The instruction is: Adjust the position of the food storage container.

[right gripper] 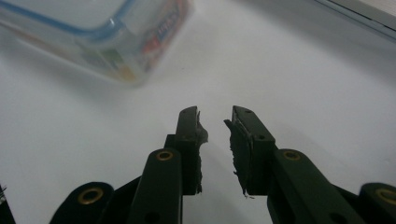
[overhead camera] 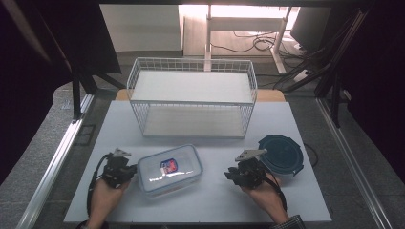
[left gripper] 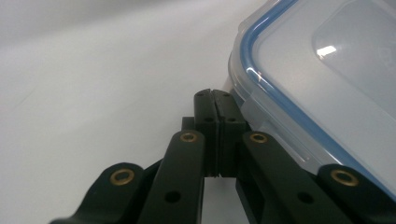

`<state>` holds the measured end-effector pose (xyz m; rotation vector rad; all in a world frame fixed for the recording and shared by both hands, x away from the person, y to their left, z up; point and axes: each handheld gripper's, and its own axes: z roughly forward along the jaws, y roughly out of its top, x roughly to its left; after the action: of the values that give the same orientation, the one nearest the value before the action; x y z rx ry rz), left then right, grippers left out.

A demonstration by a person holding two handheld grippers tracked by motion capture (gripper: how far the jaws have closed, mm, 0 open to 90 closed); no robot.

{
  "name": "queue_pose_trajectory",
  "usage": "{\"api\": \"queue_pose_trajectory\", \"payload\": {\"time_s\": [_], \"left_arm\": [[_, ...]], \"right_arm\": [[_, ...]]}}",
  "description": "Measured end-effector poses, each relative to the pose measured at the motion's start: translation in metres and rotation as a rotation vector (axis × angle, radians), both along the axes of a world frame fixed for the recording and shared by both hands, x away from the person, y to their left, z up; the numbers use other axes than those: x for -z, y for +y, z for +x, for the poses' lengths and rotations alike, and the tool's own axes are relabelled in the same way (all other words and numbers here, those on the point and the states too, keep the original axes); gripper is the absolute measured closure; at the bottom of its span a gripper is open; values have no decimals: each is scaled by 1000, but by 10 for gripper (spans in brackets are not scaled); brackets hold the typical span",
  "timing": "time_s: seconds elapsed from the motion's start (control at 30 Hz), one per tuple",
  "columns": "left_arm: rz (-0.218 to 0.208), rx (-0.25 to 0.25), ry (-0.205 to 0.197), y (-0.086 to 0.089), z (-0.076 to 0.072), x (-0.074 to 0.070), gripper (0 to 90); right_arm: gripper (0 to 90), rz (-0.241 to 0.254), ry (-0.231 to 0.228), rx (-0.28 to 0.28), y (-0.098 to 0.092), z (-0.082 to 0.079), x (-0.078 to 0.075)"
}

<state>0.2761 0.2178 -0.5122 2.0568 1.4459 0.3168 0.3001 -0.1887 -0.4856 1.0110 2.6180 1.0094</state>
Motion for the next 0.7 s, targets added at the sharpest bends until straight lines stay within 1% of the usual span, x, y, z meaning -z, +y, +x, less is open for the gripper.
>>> {"api": "queue_pose_trajectory", "payload": {"time_s": [0.07, 0.1, 0.13, 0.17, 0.2, 0.23, 0.27, 0.33, 0.43, 0.53, 0.57, 0.6, 0.63, 0.67, 0.7], "left_arm": [[2, 27, 0, -12, 8, -1, 896], [10, 45, 1, -18, 13, -1, 895], [11, 60, 0, -25, 18, -1, 894], [9, 69, 2, -28, 21, -1, 894], [-1, 73, 3, -32, 25, -1, 894], [-8, 79, 5, -35, 28, 0, 894], [-20, 80, 3, -38, 31, 1, 894], [-46, 91, 1, -43, 38, 3, 894], [-59, 107, 6, -51, 45, 4, 896], [-68, 132, 6, -61, 53, 4, 897], [-53, 142, 7, -64, 57, 4, 899], [-55, 136, 5, -66, 59, 4, 899], [-53, 137, 4, -69, 63, 4, 899], [-52, 138, 5, -70, 65, 4, 900], [-57, 140, 2, -71, 67, 5, 900]], "right_arm": [[722, 3, 3, 13, -2, 1, 2], [722, 2, 3, 21, -3, 1, 3], [702, 3, 9, 37, -6, 2, 6], [702, 3, 9, 37, -6, 2, 6], [688, 4, 9, 47, -7, 2, 8], [635, 3, 4, 62, -8, 3, 11], [635, 3, 4, 62, -8, 3, 11], [608, -7, -4, 76, -9, 3, 13], [593, -14, -5, 78, -7, 3, 15], [603, -16, -7, 67, -5, 1, 14], [620, -26, -12, 69, -5, 0, 13], [628, -44, -22, 73, -4, -1, 13], [653, -44, -21, 73, -5, -1, 13], [673, -35, 0, 77, -6, -2, 12], [673, -35, 0, 77, -6, -2, 12]]}}
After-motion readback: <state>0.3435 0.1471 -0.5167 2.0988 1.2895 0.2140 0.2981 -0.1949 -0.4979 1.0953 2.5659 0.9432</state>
